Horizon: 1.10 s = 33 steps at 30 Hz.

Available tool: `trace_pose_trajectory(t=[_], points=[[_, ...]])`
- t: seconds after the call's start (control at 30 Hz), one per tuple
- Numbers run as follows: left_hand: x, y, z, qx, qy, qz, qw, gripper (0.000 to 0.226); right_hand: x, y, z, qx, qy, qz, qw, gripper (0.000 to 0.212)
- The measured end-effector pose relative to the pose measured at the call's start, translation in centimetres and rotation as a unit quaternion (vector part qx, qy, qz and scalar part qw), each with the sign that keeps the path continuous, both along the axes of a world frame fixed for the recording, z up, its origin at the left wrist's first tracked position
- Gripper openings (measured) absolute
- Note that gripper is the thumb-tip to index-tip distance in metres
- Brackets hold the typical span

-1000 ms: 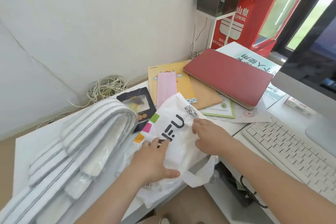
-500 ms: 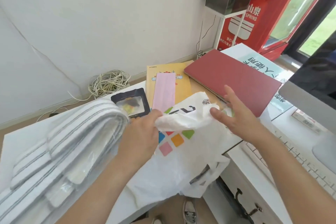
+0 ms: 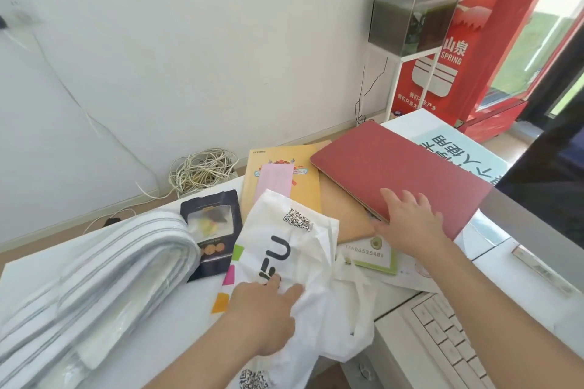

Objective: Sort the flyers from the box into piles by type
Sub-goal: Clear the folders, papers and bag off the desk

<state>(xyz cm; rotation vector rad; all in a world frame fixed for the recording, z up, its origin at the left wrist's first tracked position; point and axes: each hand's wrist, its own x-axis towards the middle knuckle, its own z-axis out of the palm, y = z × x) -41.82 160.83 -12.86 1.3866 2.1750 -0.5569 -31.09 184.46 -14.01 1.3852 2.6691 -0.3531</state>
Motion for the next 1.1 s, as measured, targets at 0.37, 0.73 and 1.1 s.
trace_pose_trajectory(t=[0.37, 0.73, 1.1], points=[[-3.9, -1.6, -3.3, 0.131, -0.015, 0.283, 0.950, 0.100, -5.5, -5.9, -1.0, -0.171, 0.094, 0.138, 0.971, 0.098], [-8.1, -9.9, 8.9, 0.434, -0.044, 0.276, 0.856, 0.051, -8.0, -9.5, 6.5, -0.213, 0.280, 0.151, 0.924, 0.018], [-16.4, -22.0, 4.3, 0.270, 0.191, 0.232, 0.915, 0.054, -15.5, -29.3, 0.4, -0.250, 0.216, 0.203, 0.922, 0.058]])
